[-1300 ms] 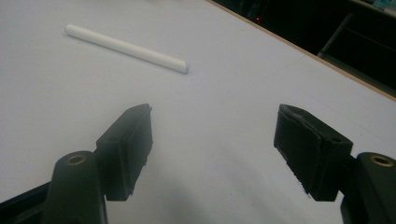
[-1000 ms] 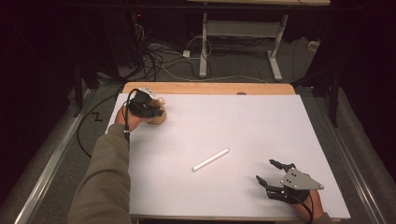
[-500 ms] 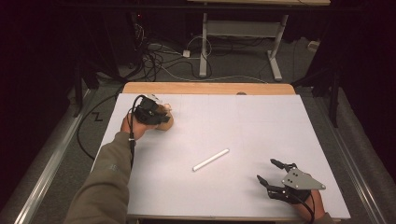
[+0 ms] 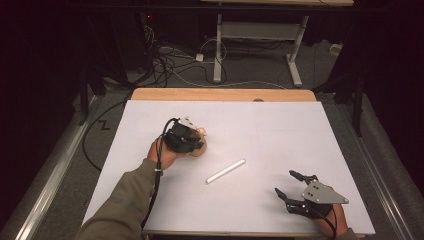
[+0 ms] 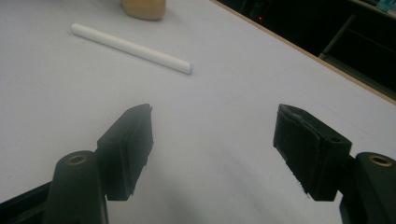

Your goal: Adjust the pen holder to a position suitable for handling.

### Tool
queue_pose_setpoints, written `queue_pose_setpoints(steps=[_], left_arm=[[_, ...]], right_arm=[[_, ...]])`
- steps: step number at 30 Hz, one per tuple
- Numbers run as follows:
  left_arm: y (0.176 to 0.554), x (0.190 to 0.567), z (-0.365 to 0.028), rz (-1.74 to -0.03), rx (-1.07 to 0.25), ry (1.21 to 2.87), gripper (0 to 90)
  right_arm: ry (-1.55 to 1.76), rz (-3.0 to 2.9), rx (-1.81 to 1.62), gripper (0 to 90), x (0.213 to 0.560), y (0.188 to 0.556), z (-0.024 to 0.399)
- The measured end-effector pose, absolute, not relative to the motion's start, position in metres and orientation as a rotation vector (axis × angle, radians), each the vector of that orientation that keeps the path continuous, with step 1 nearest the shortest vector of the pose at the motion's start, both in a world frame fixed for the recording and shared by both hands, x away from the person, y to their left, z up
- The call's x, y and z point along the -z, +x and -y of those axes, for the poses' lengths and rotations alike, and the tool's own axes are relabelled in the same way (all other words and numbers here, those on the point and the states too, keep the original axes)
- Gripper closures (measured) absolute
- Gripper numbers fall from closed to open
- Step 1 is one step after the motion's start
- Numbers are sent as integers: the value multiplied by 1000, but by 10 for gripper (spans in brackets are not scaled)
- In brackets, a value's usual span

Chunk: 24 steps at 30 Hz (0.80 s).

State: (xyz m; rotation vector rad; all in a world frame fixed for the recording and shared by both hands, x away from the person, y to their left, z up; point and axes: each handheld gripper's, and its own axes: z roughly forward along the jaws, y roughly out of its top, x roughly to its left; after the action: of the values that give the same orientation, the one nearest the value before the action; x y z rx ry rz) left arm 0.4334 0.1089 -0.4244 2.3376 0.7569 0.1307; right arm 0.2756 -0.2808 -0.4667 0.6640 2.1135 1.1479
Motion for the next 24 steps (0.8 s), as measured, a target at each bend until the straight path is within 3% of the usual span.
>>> queue_pose_setpoints(steps=[16,24], left_arm=[[423,426,-97,-712,-169,2327,734],[411,411,-106,-664,-276,2272,695]], right_arm=[[660,-2119,-1141,288,467,275,280],[665,-2123,-1143,288,467,276,280]])
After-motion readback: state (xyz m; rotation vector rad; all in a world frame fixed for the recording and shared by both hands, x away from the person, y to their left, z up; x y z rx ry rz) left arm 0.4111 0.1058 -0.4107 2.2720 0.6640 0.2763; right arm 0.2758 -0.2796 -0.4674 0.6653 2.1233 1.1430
